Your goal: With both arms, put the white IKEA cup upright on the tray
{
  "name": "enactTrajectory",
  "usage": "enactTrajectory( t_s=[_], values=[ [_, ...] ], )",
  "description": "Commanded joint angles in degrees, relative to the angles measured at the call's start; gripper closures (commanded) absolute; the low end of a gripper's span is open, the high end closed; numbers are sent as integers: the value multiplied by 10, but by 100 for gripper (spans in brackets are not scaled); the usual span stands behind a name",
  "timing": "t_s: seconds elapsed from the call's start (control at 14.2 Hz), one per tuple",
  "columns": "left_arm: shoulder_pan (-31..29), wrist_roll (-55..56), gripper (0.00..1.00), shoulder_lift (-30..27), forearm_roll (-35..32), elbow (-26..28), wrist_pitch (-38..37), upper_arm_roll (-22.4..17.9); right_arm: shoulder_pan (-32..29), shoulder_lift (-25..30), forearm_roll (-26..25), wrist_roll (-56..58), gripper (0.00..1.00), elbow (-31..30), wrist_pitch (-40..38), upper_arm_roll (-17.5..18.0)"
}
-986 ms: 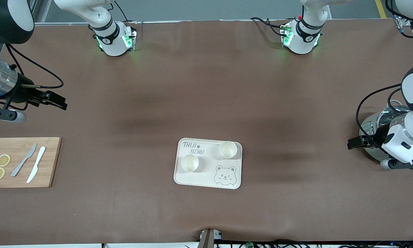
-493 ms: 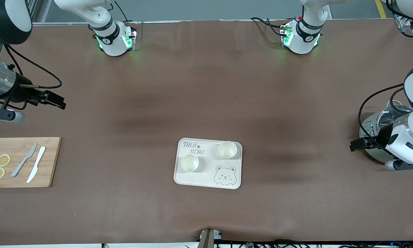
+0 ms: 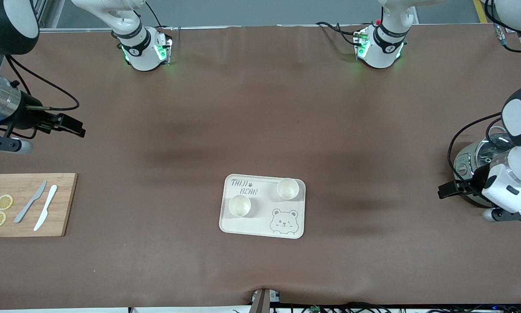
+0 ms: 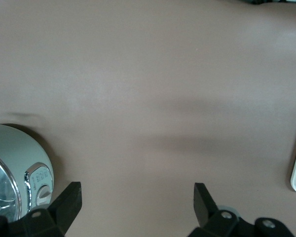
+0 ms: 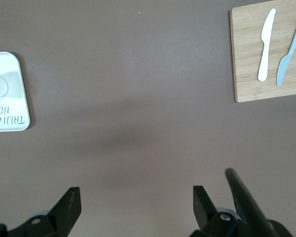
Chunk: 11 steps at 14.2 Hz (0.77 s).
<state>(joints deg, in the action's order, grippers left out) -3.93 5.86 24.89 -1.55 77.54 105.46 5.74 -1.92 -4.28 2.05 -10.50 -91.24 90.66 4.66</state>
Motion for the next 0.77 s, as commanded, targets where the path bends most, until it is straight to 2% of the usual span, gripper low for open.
enactTrajectory(
  t_s=[0.0,0.07,0.21,0.42,0.7],
  values=[
    [79,0,0,-20,-2,3,-26,-74,-16,2,-1,-1,0,5,-9,15],
    [89,0,0,-23,-2,3,-36,-76,-17,2,-1,-1,0,5,-9,15],
    [82,-6,0,-42,4,3,-53,-56,-19,2,-1,-1,0,6,-9,15],
    [55,-14,0,-53,12,2,-74,1,-19,3,-1,-1,0,5,-11,14],
    [55,-44,0,-52,10,2,-76,7,-35,2,-1,-1,0,5,-25,14]
  ],
)
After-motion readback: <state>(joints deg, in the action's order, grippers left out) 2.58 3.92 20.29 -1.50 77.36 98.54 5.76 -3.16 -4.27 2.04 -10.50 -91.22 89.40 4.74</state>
